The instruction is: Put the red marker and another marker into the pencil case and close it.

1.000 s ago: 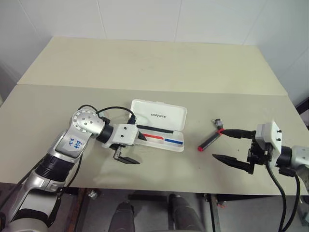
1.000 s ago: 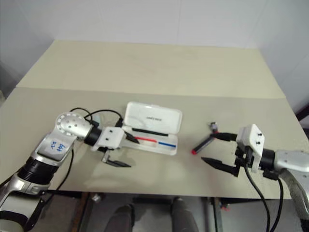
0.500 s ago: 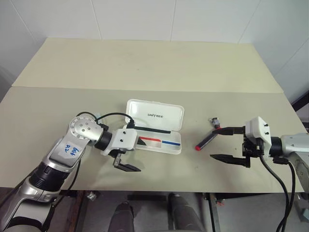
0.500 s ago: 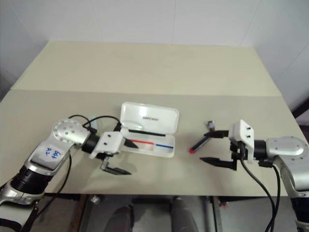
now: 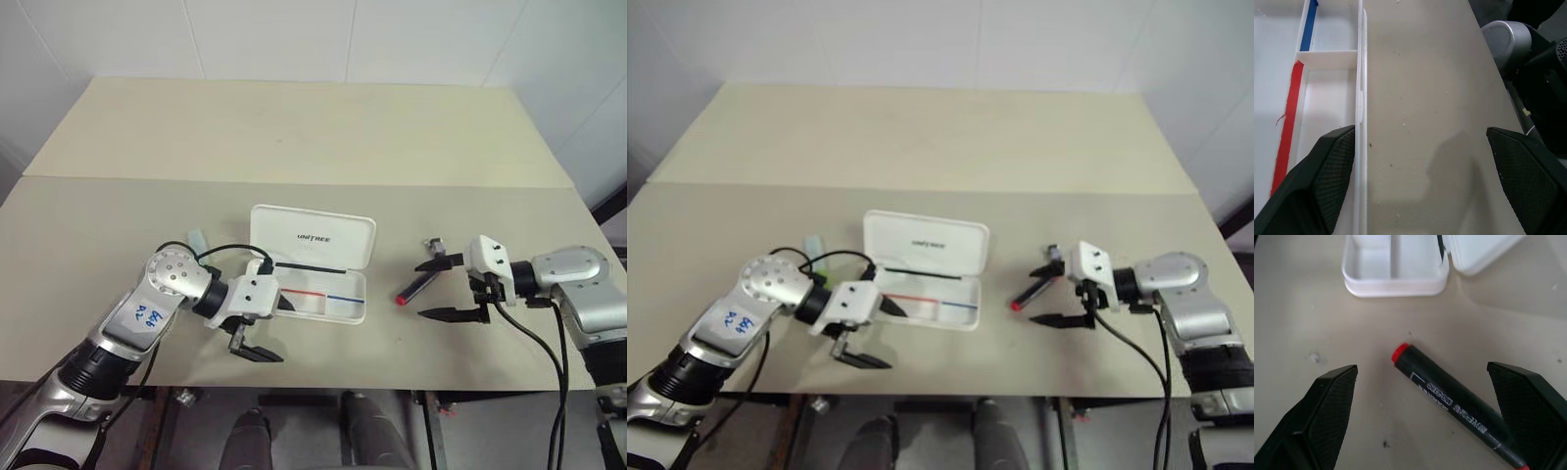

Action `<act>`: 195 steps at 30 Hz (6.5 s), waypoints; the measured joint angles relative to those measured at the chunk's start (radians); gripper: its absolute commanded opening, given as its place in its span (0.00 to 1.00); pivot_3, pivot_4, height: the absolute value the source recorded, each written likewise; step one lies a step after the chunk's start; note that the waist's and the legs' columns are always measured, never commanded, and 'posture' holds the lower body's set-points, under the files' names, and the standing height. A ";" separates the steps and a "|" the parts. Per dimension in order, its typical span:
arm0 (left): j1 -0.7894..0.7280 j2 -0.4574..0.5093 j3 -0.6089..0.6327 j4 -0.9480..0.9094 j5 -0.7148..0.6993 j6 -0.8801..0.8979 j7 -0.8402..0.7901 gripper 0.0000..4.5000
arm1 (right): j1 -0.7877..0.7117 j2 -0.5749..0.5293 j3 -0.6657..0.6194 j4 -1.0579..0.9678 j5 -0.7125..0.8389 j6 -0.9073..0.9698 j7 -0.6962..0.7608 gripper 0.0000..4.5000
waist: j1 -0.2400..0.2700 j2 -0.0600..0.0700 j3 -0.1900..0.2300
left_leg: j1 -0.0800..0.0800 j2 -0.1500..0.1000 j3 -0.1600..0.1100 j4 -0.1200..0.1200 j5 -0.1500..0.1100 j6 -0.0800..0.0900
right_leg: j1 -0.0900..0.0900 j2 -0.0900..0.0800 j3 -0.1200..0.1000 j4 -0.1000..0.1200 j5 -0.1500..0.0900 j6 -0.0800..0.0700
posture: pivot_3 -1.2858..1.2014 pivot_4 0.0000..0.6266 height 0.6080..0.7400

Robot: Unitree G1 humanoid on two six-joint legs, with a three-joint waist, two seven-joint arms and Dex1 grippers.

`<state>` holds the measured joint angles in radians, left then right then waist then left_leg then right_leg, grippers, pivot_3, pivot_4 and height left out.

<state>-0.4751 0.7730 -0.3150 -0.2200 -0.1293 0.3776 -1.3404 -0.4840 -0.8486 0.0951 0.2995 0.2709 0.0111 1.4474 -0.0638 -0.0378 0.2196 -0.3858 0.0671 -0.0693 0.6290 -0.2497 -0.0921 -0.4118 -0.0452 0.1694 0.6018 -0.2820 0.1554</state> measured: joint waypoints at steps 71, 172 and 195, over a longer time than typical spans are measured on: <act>0.015 -0.007 0.119 -0.030 -0.102 0.107 0.128 1.00 | -0.153 0.394 0.292 -0.376 -0.195 0.400 -0.530 0.13 | -0.022 -0.001 0.000 | 0.000 0.000 0.000 -0.002 0.000 0.000 | -0.003 0.000 0.000 0.004 -0.001 -0.001 | 0.52 0.24 1.00; -0.074 -0.058 0.383 -0.008 -0.103 1.012 1.025 1.00 | 0.101 0.214 -0.025 -0.652 0.235 0.318 -0.303 0.99 | -0.022 -0.004 -0.002 | 0.001 0.000 0.000 -0.008 0.000 -0.003 | -0.010 0.000 -0.001 0.012 -0.002 0.003 | 0.52 0.24 1.00; -0.140 -0.108 0.387 0.068 -0.102 1.119 1.093 0.45 | 0.096 0.197 -0.025 -0.641 0.224 0.313 -0.321 1.00 | -0.051 -0.006 -0.005 | 0.018 -0.001 -0.001 -0.006 -0.001 -0.005 | 0.006 0.001 0.000 0.003 0.001 -0.007 | 0.52 0.24 1.00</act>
<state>-0.6153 0.6654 0.0723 -0.1521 -0.2318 1.4971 -0.2473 -0.3882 -0.6519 0.0702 -0.3410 0.4947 0.3239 1.1260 -0.1148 -0.0442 0.2148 -0.3680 0.0665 -0.0706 0.6226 -0.2511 -0.0967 -0.4058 -0.0444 0.1690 0.6044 -0.2813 0.1480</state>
